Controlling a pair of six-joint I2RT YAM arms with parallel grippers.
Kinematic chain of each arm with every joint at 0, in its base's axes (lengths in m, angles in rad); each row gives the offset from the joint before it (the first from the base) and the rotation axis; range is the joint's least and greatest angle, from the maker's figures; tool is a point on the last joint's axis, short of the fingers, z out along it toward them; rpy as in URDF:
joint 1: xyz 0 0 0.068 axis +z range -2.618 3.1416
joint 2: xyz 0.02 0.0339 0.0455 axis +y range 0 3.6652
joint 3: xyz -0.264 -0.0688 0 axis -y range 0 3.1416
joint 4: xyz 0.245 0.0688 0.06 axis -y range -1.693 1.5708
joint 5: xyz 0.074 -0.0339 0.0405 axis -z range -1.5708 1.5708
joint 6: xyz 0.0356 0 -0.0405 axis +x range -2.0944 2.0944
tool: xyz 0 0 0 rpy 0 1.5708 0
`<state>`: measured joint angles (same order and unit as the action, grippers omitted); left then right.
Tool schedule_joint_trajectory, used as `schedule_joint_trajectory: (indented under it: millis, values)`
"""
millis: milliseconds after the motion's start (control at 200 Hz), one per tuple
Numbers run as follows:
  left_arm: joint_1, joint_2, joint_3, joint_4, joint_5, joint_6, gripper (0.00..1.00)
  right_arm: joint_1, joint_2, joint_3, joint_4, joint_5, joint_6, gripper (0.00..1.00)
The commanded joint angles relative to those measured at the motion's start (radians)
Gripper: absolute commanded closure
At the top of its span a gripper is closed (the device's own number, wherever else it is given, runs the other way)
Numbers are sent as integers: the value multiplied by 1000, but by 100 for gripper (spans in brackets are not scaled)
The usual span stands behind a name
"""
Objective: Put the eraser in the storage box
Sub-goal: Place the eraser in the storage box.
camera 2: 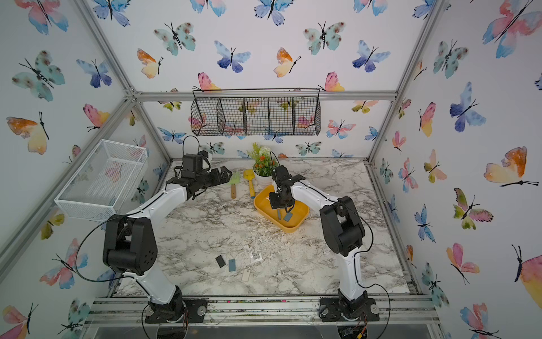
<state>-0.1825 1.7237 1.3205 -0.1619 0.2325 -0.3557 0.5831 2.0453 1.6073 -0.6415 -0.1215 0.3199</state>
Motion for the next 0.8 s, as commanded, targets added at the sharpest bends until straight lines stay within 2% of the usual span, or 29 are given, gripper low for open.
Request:
schedule_joint_trajectory:
  millis: [0,791]
  values:
    - [6,3,23,-8,13,15,2,-3,15,-14,-11,-19,-8,52]
    - [5,4,28,-11,25,17,2,13,84,-44,5,-20,44,43]
